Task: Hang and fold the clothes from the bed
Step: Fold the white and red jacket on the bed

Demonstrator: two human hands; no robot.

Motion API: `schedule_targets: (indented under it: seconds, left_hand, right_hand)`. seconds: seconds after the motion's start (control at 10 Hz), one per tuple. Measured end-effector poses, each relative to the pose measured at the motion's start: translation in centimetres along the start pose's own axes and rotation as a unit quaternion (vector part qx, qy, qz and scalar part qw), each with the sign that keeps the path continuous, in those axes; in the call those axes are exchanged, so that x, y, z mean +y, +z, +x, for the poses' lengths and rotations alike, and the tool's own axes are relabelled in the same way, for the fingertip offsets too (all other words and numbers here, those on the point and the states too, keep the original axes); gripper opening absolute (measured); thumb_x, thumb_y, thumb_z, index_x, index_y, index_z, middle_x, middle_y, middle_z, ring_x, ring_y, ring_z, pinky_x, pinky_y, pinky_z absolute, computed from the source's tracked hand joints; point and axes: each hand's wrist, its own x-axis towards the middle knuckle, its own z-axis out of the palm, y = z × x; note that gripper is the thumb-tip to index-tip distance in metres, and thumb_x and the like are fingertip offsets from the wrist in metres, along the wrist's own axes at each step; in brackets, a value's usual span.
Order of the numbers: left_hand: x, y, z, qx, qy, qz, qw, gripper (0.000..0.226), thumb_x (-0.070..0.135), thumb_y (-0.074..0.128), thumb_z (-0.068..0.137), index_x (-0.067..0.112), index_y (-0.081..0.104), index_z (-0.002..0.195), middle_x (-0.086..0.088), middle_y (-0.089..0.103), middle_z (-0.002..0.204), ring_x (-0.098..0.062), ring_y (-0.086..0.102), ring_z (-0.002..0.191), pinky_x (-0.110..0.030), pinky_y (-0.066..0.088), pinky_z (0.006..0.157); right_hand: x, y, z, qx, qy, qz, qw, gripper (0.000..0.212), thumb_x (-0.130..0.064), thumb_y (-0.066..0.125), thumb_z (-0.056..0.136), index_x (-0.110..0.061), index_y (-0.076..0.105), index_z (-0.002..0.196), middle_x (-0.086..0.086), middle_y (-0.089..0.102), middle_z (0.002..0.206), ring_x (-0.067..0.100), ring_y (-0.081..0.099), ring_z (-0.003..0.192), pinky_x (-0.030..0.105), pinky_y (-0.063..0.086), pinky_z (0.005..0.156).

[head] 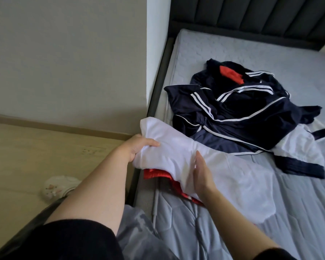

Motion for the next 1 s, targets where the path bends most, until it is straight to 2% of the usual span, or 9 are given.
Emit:
schedule_targets:
  seconds: [0.1,0.3,0.4,0.5,0.6,0.7,0.8,0.9,1.0]
  left_hand:
    - [0.6,-0.4,-1.1,0.01,0.045,-0.034,0.998,0.05,0.022,0.083,0.057,0.016,0.064,0.102,-0.006,0.074,0.089,-0.03,0.069,0.09,-0.044,0.055,0.08]
    - [2.0,0.5,-2.8,0.007,0.106,-0.014,0.994,0.035,0.019,0.079,0.068,0.014,0.064,0.1,-0.004,0.074,0.086,-0.019,0.071,0.08,-0.029,0.055,0.065]
    - [1.9,3.8,-3.2,-0.004,0.124,0.019,0.992,0.034,0.012,0.071,0.081,0.01,0.061,0.112,-0.007,0.071,0.097,-0.015,0.069,0.081,-0.026,0.055,0.069]
    - [1.1,7.3,-3.3,-0.164,0.096,0.027,0.981,0.026,0.034,0.06,0.091,0.024,0.06,0.115,-0.004,0.069,0.11,-0.02,0.067,0.097,-0.032,0.055,0.081]
    - [0.2,9.5,-2.6,-0.147,0.1,0.095,0.979,0.03,0.04,0.051,0.095,0.018,0.061,0.112,-0.005,0.069,0.097,-0.017,0.069,0.08,-0.03,0.057,0.067]
    - [-1.3,9.8,-1.0,0.082,0.226,0.315,0.918,0.026,0.016,0.051,0.094,0.014,0.066,0.115,-0.004,0.067,0.111,-0.018,0.062,0.099,-0.029,0.049,0.09]
    - [-3.1,9.5,-0.2,0.107,0.287,0.489,0.816,0.043,0.022,0.044,0.096,0.023,0.047,0.139,-0.003,0.039,0.146,-0.023,0.032,0.133,-0.031,0.028,0.107]
    - [-4.8,9.9,0.4,0.074,0.195,0.56,0.801,0.054,0.042,0.025,0.101,0.037,0.006,0.151,0.0,-0.009,0.16,-0.024,-0.008,0.146,-0.045,0.006,0.118]
    - [-5.8,10.7,0.8,0.091,0.167,0.551,0.813,0.057,0.048,0.021,0.1,0.037,-0.004,0.151,0.0,-0.022,0.158,-0.025,-0.018,0.145,-0.049,-0.002,0.117]
  right_hand:
    - [-0.2,3.2,0.2,-0.019,0.006,0.055,0.998,0.033,-0.034,0.039,0.102,-0.012,0.063,0.109,-0.007,0.075,0.087,0.004,0.07,0.078,0.016,0.053,0.059]
    - [-1.0,8.1,0.1,-0.072,0.146,0.057,0.985,0.039,-0.039,0.033,0.102,-0.01,0.055,0.115,0.005,0.07,0.094,0.021,0.067,0.084,0.036,0.055,0.075]
    - [-2.6,4.7,-0.7,-0.015,0.207,0.049,0.977,0.044,-0.034,0.027,0.103,-0.004,0.054,0.118,0.015,0.073,0.096,0.026,0.068,0.088,0.037,0.051,0.08]
    - [-4.8,-0.8,-0.3,-0.011,0.156,0.01,0.988,0.045,-0.042,0.033,0.1,-0.007,0.062,0.1,0.002,0.073,0.079,0.029,0.065,0.087,0.04,0.048,0.08]
    - [-5.8,-7.1,-1.2,0.031,0.133,-0.218,0.966,0.034,-0.035,0.058,0.085,-0.008,0.063,0.106,-0.009,0.072,0.089,0.022,0.059,0.094,0.021,0.048,0.083]
    - [-5.2,-12.0,-2.1,-0.029,0.099,-0.114,0.988,0.075,-0.064,0.029,0.09,-0.006,0.052,0.133,0.017,0.057,0.132,0.036,0.056,0.118,0.045,0.051,0.091]
    - [-4.9,-12.9,-2.4,-0.108,0.139,0.065,0.982,0.077,-0.069,0.051,0.074,-0.008,0.065,0.118,0.02,0.065,0.118,0.033,0.066,0.105,0.037,0.057,0.073]
    - [-4.7,-10.1,-1.9,-0.1,0.081,-0.057,0.99,0.064,-0.047,0.072,0.075,-0.012,0.058,0.126,0.014,0.068,0.116,0.027,0.065,0.107,0.038,0.056,0.081]
    - [-3.4,-8.1,-1.5,-0.015,0.024,-0.189,0.982,0.05,-0.008,0.074,0.079,-0.007,0.053,0.124,0.014,0.069,0.108,0.029,0.067,0.1,0.044,0.055,0.087]
